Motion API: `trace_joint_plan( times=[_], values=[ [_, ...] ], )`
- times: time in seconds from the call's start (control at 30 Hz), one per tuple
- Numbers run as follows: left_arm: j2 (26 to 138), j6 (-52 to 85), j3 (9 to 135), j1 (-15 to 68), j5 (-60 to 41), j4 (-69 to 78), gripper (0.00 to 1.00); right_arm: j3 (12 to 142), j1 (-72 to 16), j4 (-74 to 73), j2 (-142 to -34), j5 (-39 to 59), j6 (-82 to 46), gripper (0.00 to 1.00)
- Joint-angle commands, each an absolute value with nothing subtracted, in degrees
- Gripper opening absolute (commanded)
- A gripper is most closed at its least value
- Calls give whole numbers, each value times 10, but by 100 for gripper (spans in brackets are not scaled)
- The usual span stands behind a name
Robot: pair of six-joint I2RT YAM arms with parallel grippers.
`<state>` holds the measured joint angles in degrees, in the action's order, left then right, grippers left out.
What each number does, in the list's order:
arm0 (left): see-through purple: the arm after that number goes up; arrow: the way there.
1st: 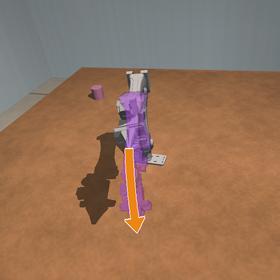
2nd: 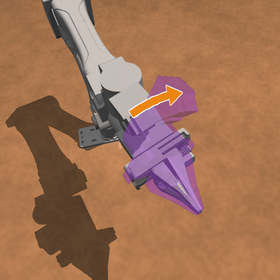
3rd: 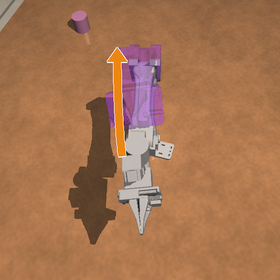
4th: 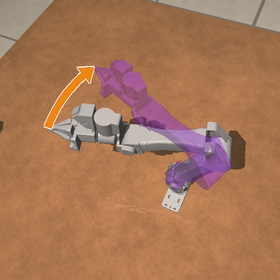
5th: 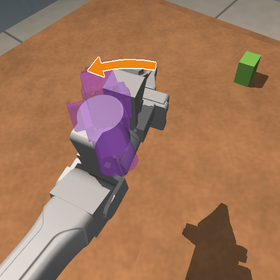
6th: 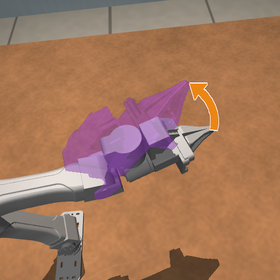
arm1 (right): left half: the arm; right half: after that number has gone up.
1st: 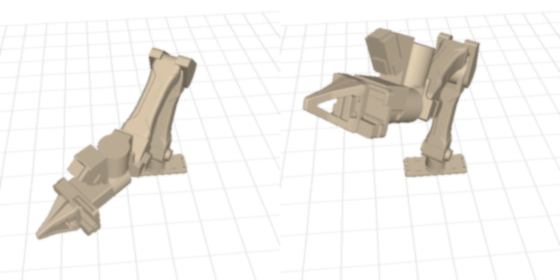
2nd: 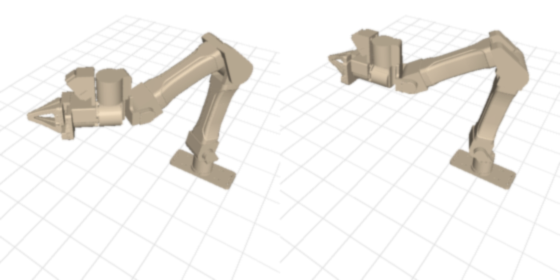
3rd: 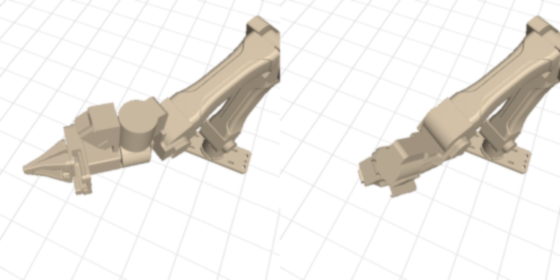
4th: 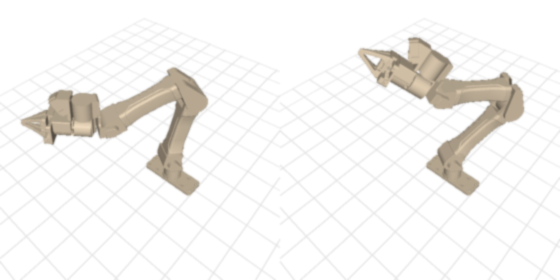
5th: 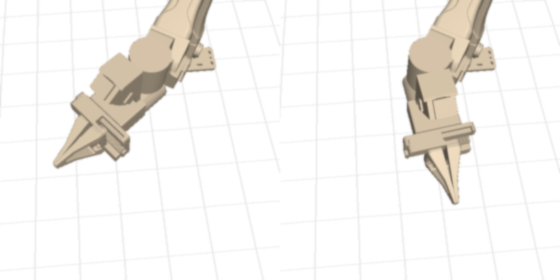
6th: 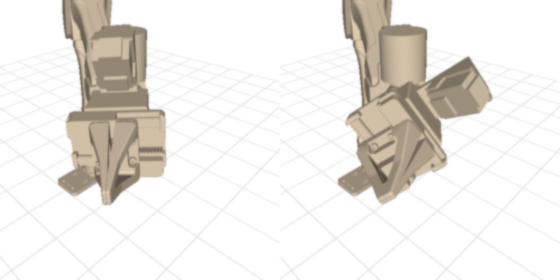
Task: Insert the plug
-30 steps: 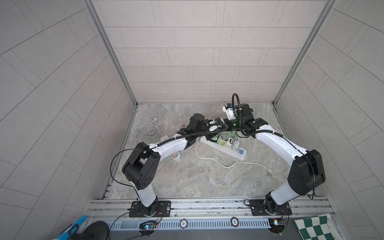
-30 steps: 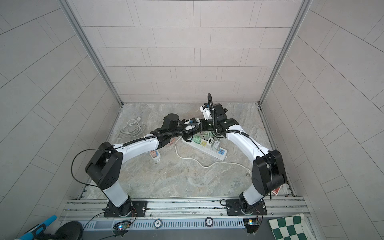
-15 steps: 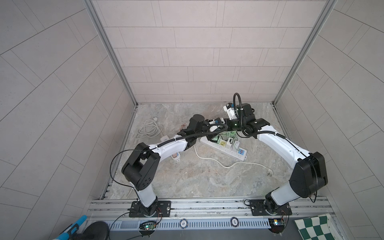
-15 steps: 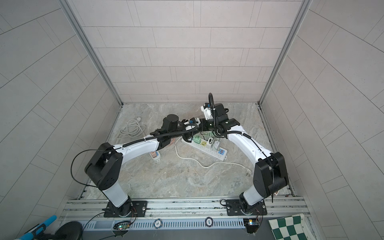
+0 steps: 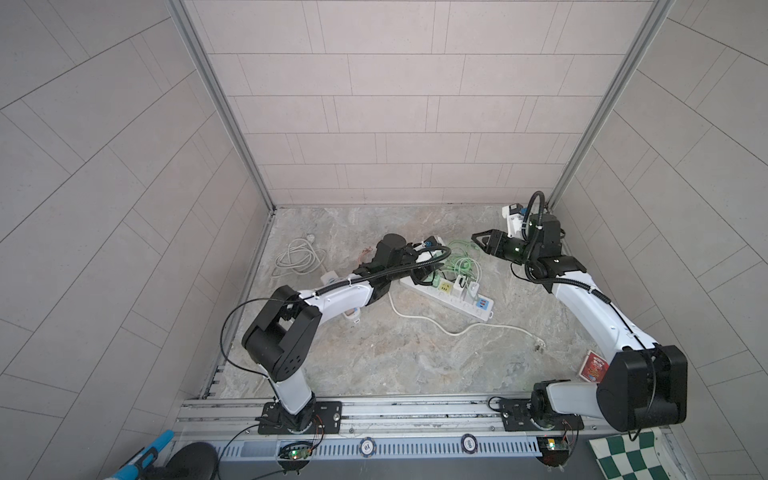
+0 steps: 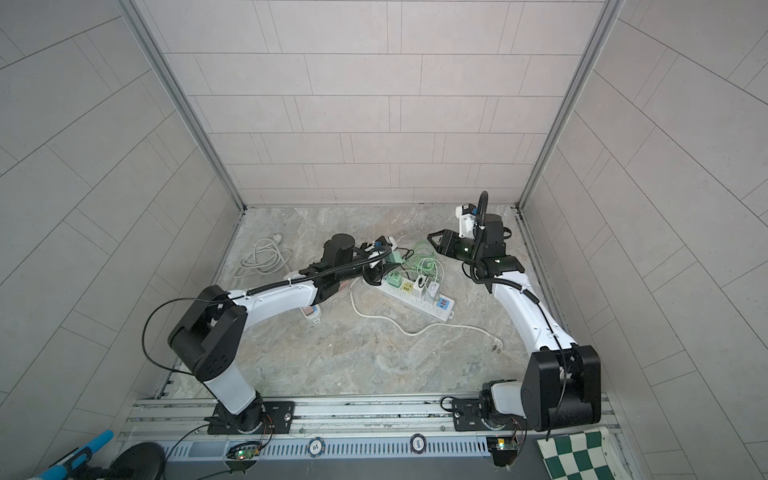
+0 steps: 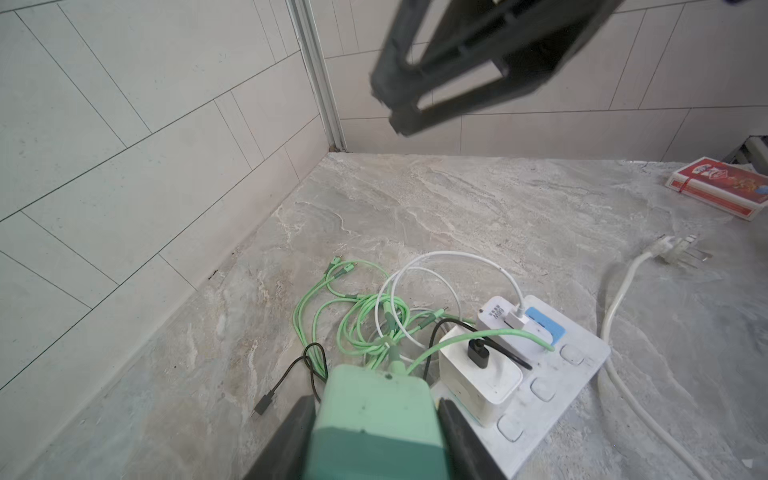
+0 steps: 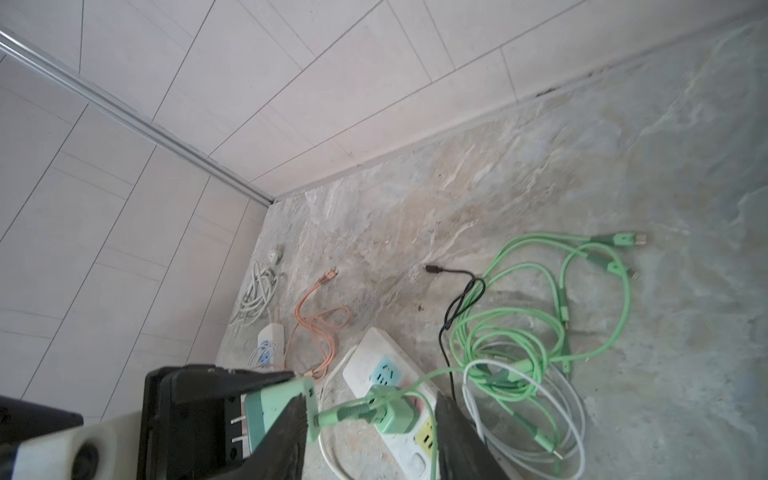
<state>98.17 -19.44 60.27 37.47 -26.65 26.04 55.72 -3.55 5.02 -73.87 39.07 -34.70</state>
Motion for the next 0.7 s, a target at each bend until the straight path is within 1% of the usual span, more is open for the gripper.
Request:
trace_joint_plan(
  times=[0.0,0.1,0.2,0.3,0.43,0.5,0.6,0.67],
  values=[
    [989,-155,604,372,-278,327,6,494,-42,-49,-708,454,-426,47],
    [987,-128,606,372,-291,346,7,435,-39,-144,-690,451,-506,47],
    [983,-103,605,372,-295,364,8,393,-40,-262,-705,471,-597,47],
    [982,-82,602,372,-297,383,9,371,-41,-385,-744,497,-681,46],
    [986,-47,590,373,-304,432,10,358,-52,-625,-826,518,-824,46],
    [987,-42,590,374,-304,438,10,358,-57,-726,-869,520,-894,42],
    [985,-40,582,375,-299,456,10,358,-63,-816,-914,514,-953,39],
    [984,-37,575,375,-296,471,10,358,-66,-816,-919,514,-952,39]
  ],
)
